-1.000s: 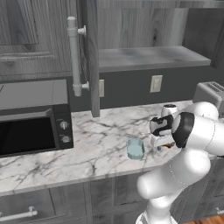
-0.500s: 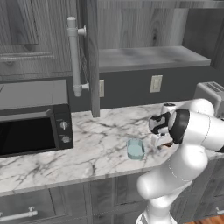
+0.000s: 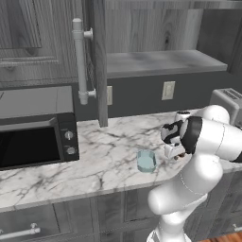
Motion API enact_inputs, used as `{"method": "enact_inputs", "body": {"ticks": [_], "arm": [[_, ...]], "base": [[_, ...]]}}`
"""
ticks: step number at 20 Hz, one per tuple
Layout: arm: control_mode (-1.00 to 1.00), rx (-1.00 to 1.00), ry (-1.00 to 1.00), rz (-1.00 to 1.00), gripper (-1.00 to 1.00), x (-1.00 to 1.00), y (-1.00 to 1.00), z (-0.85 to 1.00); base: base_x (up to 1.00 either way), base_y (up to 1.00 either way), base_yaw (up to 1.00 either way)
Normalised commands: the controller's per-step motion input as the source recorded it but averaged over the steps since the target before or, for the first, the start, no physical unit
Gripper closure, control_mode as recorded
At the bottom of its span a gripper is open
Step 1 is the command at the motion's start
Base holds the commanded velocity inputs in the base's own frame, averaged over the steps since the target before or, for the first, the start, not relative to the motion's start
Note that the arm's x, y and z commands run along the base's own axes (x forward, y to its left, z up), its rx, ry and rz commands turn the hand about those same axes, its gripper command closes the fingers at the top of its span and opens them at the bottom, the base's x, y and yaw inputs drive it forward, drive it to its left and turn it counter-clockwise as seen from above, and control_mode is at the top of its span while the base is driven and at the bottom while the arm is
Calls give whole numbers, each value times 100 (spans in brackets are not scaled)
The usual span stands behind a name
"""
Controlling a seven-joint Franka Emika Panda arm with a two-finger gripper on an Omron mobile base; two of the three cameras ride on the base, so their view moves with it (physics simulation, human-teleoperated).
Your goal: Retrieve the tupperware from the cabinet, then place the raw meat into the tupperware to avoid contamination.
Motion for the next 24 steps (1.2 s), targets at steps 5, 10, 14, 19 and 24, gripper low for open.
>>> {"method": "enact_inputs", "body": {"ticks": [5,10,14,19,24], "arm": [[-100,0,-1,2,100,-6,7,0],[-100,0,0,3,100,-20,11,17],[-100,0,-8,5,100,-31,15,50],[-100,0,0,7,100,-13,28,44],[-100,2,3,7,100,-1,40,39]], "base": [[0,0,0],[0,0,0],[0,0,0],[0,0,0],[0,0,0]]}}
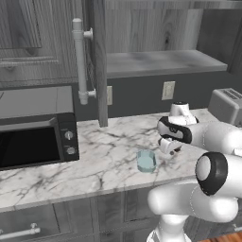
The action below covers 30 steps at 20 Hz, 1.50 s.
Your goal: Retrieve the tupperware from the cabinet, then place the raw meat into the tupperware to avoid contamination.
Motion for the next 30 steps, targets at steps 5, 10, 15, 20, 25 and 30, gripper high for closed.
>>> {"method": "enact_inputs", "body": {"ticks": [5,10,15,20,25,30], "arm": [[-100,3,5,8,100,0,39,38],[-100,4,3,1,100,0,48,12],[-100,1,2,0,100,1,63,0],[-100,0,1,0,100,8,61,-9],[-100,0,2,-8,100,-14,24,-19],[-100,0,0,-8,100,-20,0,-16]], "base": [[0,0,0],[0,0,0],[0,0,0],[0,0,0],[0,0,0],[0,0,0]]}}
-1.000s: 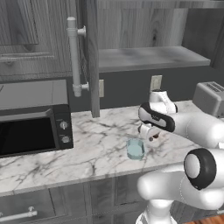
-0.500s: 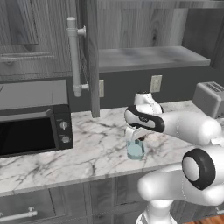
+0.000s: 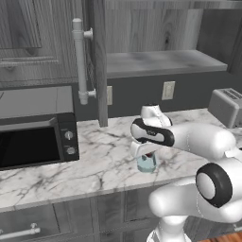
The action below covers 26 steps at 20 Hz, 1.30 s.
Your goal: Retrieve the tupperware from the cabinet, then place the raw meat into the tupperware to avoid contamination.
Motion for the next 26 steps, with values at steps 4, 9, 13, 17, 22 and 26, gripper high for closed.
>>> {"method": "enact_inputs", "body": {"ticks": [4,9,13,17,22,26], "arm": [[-100,0,1,-6,100,0,0,-18],[-100,0,4,-6,100,1,0,-22],[-100,0,5,-6,100,0,-3,-16],[-100,0,5,-5,100,0,-5,-13],[-100,3,7,-6,100,6,-3,-3],[-100,1,8,-7,100,2,0,-8]], "base": [[0,0,0],[0,0,0],[0,0,0],[0,0,0],[0,0,0],[0,0,0]]}}
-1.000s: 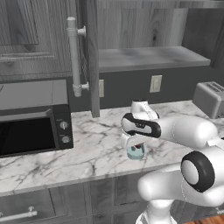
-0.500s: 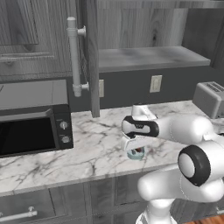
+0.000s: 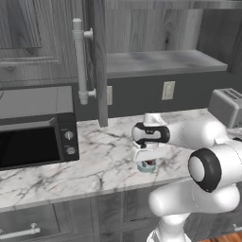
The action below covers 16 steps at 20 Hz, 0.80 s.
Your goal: Retrieve the tupperware from the cabinet, then place the raw meat into the tupperware to avoid contamination.
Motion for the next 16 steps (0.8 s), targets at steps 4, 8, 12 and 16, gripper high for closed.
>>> {"method": "enact_inputs", "body": {"ticks": [4,8,12,16], "arm": [[-100,0,6,-5,100,0,0,-7],[-100,1,7,-5,100,0,0,-10],[-100,1,6,-5,-100,0,0,-12],[-100,0,4,-4,-100,0,0,-7]], "base": [[0,0,0],[0,0,0],[0,0,0],[0,0,0]]}}
